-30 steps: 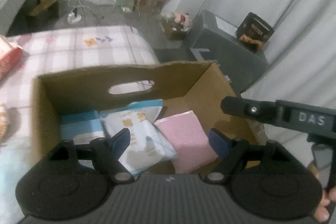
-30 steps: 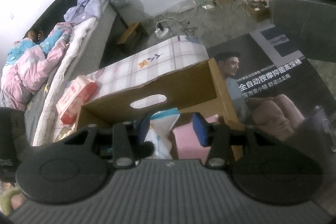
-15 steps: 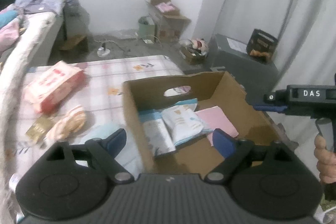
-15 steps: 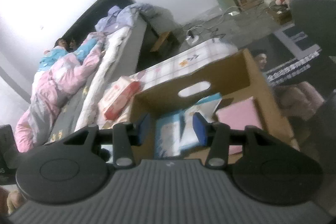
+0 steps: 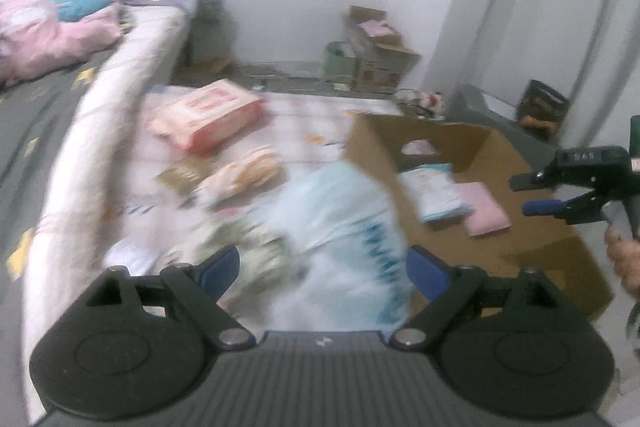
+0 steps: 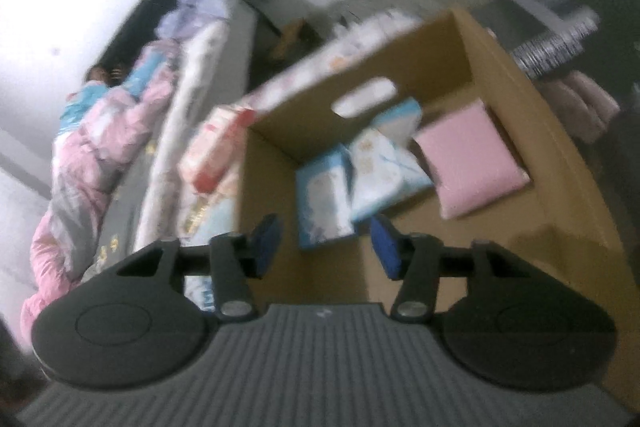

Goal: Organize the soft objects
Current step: 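Move both grippers back over the blue wet-wipes pack in the pile, then close both grippers on the blue wet-wipes pack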

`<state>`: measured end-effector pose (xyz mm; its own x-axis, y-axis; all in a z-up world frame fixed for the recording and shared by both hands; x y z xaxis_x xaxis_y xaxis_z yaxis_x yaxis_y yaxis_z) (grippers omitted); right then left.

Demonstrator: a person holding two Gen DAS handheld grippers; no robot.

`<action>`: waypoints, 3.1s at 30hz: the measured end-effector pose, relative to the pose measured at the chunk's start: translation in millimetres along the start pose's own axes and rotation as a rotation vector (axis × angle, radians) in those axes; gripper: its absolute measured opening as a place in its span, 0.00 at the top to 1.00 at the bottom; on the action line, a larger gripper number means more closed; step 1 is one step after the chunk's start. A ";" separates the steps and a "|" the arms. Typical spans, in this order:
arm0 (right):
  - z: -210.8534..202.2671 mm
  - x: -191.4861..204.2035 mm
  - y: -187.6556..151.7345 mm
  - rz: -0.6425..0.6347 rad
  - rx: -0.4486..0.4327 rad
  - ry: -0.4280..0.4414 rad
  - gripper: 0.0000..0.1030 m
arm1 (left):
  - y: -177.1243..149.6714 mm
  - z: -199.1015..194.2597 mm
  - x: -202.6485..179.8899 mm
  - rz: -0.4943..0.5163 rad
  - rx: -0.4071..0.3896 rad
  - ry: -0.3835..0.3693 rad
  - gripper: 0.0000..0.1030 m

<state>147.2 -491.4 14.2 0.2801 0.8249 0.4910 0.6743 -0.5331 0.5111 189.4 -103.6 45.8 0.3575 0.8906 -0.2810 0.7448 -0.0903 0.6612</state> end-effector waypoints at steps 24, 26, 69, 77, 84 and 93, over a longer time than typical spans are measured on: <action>129.2 -59.9 26.0 0.279 0.168 -0.262 0.19 | -16.5 0.9 92.5 -0.098 0.007 0.119 0.11; 134.5 -59.6 31.2 0.272 0.156 -0.264 0.19 | -16.6 3.0 94.1 -0.100 0.010 0.127 0.11; 52.3 243.0 -109.2 -0.274 0.165 0.412 0.25 | -83.2 -54.4 123.3 -0.035 -0.074 0.150 0.27; 145.5 264.5 -162.7 -0.174 0.328 0.400 0.48 | -74.5 -11.9 147.5 -0.089 0.080 0.108 0.34; 178.7 259.3 -187.5 -0.166 0.358 0.337 0.49 | -69.7 13.5 158.0 -0.114 0.150 0.087 0.25; 192.6 247.0 -193.6 -0.119 0.371 0.321 0.49 | -67.7 26.5 151.7 -0.098 0.195 0.046 0.23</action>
<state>217.5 -148.3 -99.3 0.0016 0.7454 0.6666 0.9025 -0.2882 0.3201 208.1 25.8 -60.1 0.2553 0.9185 -0.3018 0.8712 -0.0832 0.4838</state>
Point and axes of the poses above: each gripper's, at about its wrist camera, not at the fingertips, and z roughly the way its jaws point, x to its left, y to its top, the point moved 2 cm from there along z, roughly the way its jaws point, and after that the axes turned 10 degrees about -z, right-handed, at the moved point
